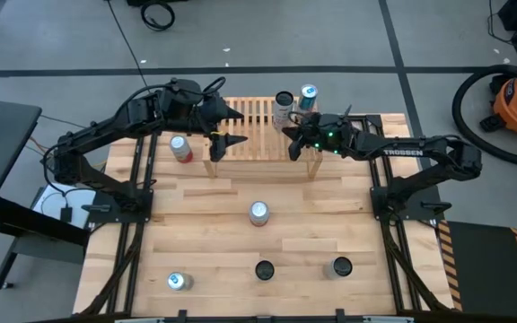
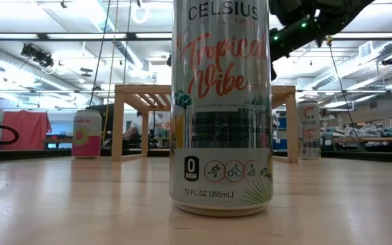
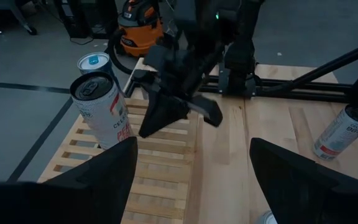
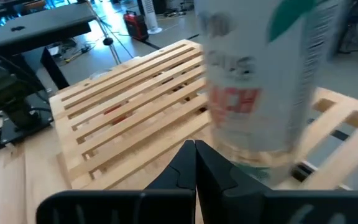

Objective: Place canned beverage on shelf
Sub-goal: Put the left white pink soda can on the shelf

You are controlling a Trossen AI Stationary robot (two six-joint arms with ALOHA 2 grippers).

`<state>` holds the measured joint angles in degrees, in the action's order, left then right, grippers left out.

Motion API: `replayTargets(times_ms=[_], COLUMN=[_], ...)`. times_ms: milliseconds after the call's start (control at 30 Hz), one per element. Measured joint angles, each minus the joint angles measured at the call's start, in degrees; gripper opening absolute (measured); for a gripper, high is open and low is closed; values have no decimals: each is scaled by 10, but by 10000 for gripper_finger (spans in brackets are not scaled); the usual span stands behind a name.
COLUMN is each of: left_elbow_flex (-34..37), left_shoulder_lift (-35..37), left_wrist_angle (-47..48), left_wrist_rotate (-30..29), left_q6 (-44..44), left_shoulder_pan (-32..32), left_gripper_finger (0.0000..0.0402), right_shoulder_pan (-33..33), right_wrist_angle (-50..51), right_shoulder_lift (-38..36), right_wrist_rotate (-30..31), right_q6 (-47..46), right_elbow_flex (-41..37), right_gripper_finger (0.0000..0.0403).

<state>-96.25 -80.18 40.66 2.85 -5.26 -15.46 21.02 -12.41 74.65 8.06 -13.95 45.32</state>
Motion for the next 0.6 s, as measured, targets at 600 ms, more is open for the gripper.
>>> replayTargets(times_ms=[600], left_elbow_flex=[0], left_shoulder_lift=[0], left_wrist_angle=[12], left_wrist_rotate=[0], left_q6=[0], left_shoulder_pan=[0], left_gripper_finger=[314], right_shoulder_pan=[-4], right_wrist_angle=[-59], right_shoulder_lift=[39], right_wrist_rotate=[54], right_q6=[20], right_elbow_flex=[0], right_gripper_finger=[5])
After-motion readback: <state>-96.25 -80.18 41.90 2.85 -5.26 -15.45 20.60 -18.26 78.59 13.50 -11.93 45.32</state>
